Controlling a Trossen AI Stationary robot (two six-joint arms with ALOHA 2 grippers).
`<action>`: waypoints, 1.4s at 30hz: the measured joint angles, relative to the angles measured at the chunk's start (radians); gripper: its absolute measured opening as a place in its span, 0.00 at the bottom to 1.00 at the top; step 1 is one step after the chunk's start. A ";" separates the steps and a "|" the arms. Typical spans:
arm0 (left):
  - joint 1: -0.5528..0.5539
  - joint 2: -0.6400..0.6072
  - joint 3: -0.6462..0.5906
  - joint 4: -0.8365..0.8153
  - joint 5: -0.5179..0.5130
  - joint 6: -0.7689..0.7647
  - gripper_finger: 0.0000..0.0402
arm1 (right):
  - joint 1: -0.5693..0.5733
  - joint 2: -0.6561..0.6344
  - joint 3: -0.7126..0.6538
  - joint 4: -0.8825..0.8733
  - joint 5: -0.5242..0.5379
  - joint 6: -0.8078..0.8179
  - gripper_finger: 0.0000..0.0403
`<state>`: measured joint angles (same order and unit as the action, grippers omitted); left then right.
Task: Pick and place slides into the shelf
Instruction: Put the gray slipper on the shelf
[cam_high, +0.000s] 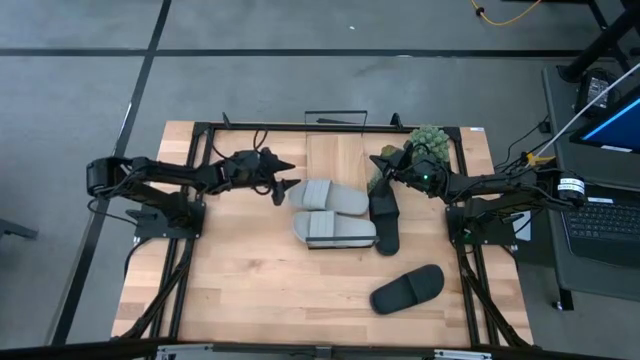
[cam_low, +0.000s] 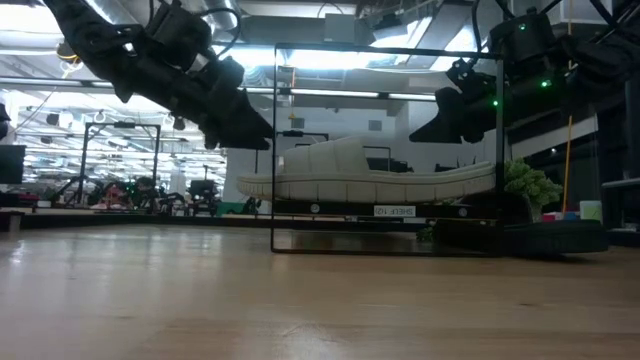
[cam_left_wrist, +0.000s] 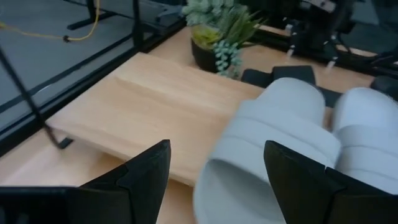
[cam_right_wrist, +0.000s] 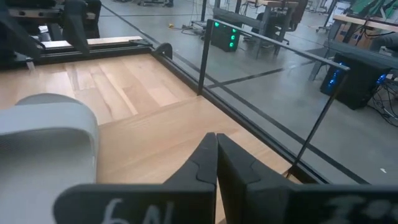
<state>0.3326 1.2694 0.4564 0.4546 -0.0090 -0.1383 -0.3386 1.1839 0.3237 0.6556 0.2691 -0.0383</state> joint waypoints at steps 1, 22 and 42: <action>-0.006 0.000 0.000 0.000 0.000 0.003 0.62 | 0.000 0.000 0.000 0.000 0.000 0.000 0.01; 0.023 0.000 0.000 0.034 -0.113 0.002 0.62 | 0.000 0.000 0.000 0.000 0.000 0.000 0.01; 0.228 0.000 0.194 -0.351 0.102 0.174 0.56 | 0.000 0.000 0.000 0.000 0.000 0.002 0.01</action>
<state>0.5602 1.2694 0.6503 0.1038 0.0932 0.0353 -0.3386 1.1839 0.3235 0.6559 0.2691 -0.0362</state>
